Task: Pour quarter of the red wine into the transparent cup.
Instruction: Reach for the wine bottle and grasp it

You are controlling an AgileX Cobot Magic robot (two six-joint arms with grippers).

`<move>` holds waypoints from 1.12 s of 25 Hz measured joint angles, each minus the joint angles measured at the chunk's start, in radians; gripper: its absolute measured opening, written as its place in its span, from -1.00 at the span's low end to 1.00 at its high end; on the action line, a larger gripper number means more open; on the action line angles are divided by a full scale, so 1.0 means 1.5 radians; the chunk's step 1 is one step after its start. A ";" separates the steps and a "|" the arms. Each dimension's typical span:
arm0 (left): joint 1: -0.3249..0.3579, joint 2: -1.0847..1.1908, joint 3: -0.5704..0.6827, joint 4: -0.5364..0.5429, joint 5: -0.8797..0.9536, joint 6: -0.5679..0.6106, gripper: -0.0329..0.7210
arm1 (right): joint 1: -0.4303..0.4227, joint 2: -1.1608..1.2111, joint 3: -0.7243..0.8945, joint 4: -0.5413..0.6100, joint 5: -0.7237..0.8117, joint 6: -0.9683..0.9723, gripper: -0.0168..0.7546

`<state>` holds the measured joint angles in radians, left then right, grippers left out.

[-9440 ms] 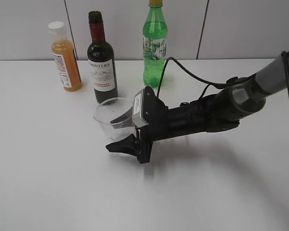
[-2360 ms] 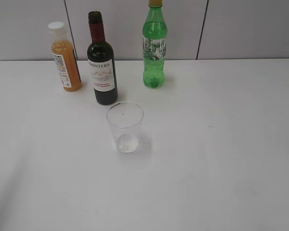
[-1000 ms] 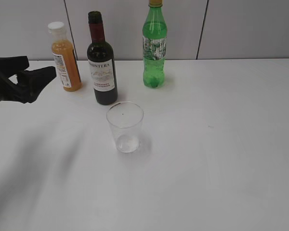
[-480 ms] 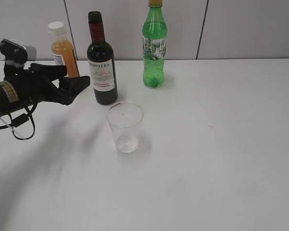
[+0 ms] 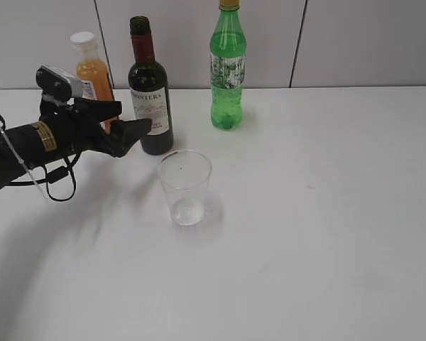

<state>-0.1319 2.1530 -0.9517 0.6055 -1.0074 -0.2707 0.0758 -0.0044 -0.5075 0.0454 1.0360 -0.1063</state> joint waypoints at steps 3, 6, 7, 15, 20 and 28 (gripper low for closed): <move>-0.004 0.018 -0.022 -0.005 0.000 0.000 0.93 | 0.000 0.000 0.000 0.000 0.000 0.000 0.42; -0.008 0.030 -0.041 -0.006 0.000 0.000 0.93 | 0.000 0.000 0.000 0.000 0.000 0.000 0.42; -0.009 0.033 -0.046 -0.006 0.001 0.000 0.93 | 0.000 0.000 0.000 0.000 0.000 0.000 0.42; -0.038 0.070 -0.089 -0.018 0.013 0.000 0.93 | 0.000 0.000 0.000 0.000 0.000 0.000 0.42; -0.050 0.088 -0.109 -0.049 0.019 0.000 0.93 | 0.000 0.000 0.000 0.000 0.000 0.000 0.42; -0.052 0.108 -0.151 -0.056 0.047 0.000 0.93 | 0.000 0.000 0.000 0.000 0.000 0.000 0.42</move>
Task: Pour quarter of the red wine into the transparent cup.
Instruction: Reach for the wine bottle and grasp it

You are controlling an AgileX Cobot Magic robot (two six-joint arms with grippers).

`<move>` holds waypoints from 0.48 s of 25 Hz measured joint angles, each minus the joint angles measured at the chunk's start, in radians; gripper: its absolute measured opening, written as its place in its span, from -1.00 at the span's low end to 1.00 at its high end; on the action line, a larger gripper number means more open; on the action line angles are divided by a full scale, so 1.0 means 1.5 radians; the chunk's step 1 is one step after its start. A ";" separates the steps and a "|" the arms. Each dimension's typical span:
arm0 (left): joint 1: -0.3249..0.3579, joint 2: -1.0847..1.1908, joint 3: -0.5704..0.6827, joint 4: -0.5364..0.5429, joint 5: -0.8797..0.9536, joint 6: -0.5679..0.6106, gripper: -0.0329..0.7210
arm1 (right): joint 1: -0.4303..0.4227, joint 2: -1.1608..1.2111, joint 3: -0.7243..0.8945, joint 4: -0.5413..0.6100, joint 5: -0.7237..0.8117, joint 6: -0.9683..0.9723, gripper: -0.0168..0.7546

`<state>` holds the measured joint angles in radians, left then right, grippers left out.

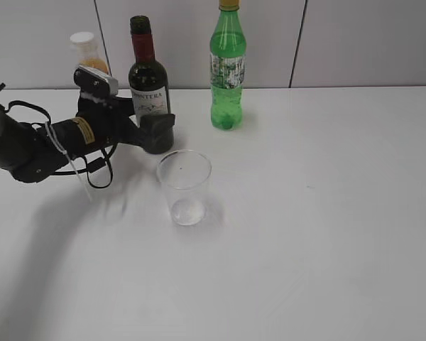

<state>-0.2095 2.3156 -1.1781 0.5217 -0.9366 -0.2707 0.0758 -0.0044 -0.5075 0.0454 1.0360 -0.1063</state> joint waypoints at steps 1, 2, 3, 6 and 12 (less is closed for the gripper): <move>-0.002 0.004 -0.007 0.000 0.001 0.000 0.93 | 0.000 0.000 0.000 0.000 0.000 0.000 0.42; -0.002 0.007 -0.015 -0.001 0.001 0.000 0.93 | 0.000 0.000 0.000 0.000 0.000 0.000 0.42; -0.005 0.012 -0.022 -0.001 0.001 0.000 0.93 | 0.000 0.000 0.000 0.000 0.000 0.000 0.42; -0.013 0.024 -0.043 -0.004 0.005 0.000 0.93 | 0.000 0.000 0.000 0.000 0.000 0.000 0.42; -0.017 0.041 -0.080 -0.015 0.019 0.000 0.93 | 0.000 0.000 0.000 0.000 0.000 0.000 0.42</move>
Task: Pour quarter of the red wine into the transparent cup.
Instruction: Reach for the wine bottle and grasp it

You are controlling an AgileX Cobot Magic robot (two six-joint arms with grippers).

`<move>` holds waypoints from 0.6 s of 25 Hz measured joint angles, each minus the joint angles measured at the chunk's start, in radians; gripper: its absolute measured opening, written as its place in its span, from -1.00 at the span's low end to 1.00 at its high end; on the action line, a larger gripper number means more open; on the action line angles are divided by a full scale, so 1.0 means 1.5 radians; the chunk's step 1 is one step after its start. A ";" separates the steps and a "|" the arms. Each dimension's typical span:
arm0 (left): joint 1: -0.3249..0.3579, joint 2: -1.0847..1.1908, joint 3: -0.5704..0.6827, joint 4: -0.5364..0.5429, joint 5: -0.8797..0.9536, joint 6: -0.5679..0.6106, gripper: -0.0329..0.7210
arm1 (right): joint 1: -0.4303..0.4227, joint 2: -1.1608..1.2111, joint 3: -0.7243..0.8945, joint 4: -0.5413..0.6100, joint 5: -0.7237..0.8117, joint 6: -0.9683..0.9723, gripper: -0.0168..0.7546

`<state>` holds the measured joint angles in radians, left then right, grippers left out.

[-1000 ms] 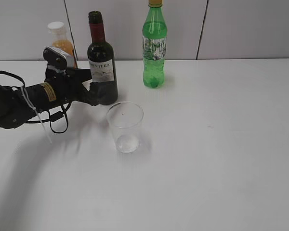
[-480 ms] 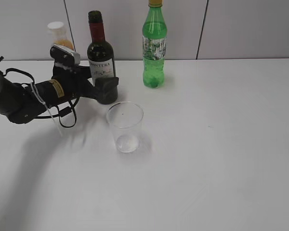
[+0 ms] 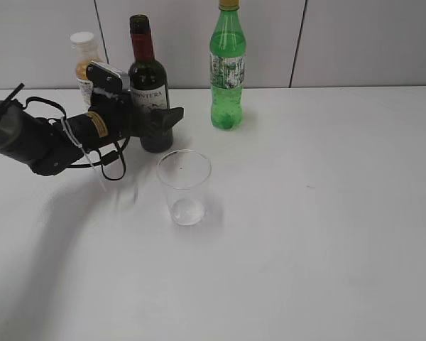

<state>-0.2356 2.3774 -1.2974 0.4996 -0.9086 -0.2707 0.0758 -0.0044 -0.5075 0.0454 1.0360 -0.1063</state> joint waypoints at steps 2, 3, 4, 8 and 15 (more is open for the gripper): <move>0.000 0.005 -0.007 -0.004 0.006 0.000 0.93 | 0.000 0.000 0.000 0.000 0.000 0.000 0.42; 0.000 0.006 -0.009 -0.004 0.008 -0.001 0.93 | 0.000 0.000 0.000 0.000 0.000 0.000 0.42; 0.000 0.007 -0.011 -0.005 0.010 -0.001 0.93 | 0.000 0.000 0.000 0.000 0.000 0.000 0.42; 0.000 0.012 -0.012 -0.007 0.010 -0.001 0.91 | 0.000 0.000 0.000 0.000 0.000 0.000 0.42; 0.000 0.013 -0.012 -0.009 -0.006 -0.001 0.54 | 0.000 0.000 0.000 0.001 0.000 0.000 0.42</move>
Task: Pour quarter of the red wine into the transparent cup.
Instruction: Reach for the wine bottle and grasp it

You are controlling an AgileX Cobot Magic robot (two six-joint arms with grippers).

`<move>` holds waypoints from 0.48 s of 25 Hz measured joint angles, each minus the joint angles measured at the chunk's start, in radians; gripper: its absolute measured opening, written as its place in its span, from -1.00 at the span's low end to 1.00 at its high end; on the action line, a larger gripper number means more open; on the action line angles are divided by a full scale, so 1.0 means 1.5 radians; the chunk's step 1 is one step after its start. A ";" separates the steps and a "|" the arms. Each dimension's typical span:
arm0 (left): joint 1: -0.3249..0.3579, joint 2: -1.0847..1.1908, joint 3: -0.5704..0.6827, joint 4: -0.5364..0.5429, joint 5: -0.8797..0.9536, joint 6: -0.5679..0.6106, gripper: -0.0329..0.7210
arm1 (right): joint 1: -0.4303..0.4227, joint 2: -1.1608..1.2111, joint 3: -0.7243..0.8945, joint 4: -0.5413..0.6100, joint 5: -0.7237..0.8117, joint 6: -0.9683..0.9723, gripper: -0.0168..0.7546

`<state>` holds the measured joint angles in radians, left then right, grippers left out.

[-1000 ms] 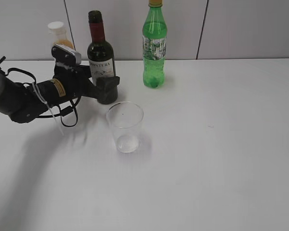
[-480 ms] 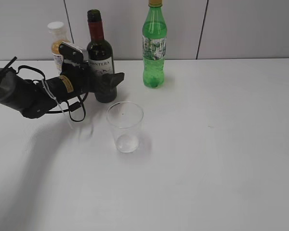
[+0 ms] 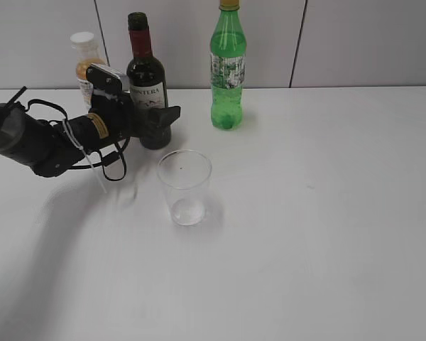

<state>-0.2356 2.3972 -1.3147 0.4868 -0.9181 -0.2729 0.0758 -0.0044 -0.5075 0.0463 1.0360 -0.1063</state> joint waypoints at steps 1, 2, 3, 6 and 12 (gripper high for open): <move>0.000 0.001 0.000 -0.001 -0.004 -0.002 0.54 | 0.000 0.000 0.000 0.000 0.000 0.000 0.42; 0.000 0.001 0.000 -0.001 -0.005 -0.002 0.54 | 0.000 0.000 0.000 0.000 0.000 0.000 0.42; 0.000 0.001 0.000 -0.001 -0.007 -0.002 0.54 | 0.000 0.000 0.000 0.000 0.000 0.000 0.42; 0.000 0.002 0.000 -0.002 -0.009 -0.002 0.54 | 0.000 0.000 0.000 0.000 0.000 0.000 0.42; 0.000 0.002 0.008 -0.030 -0.020 -0.001 0.54 | 0.000 0.000 0.000 0.000 0.000 0.000 0.42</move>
<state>-0.2356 2.4001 -1.3032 0.4416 -0.9477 -0.2743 0.0758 -0.0044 -0.5075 0.0463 1.0360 -0.1063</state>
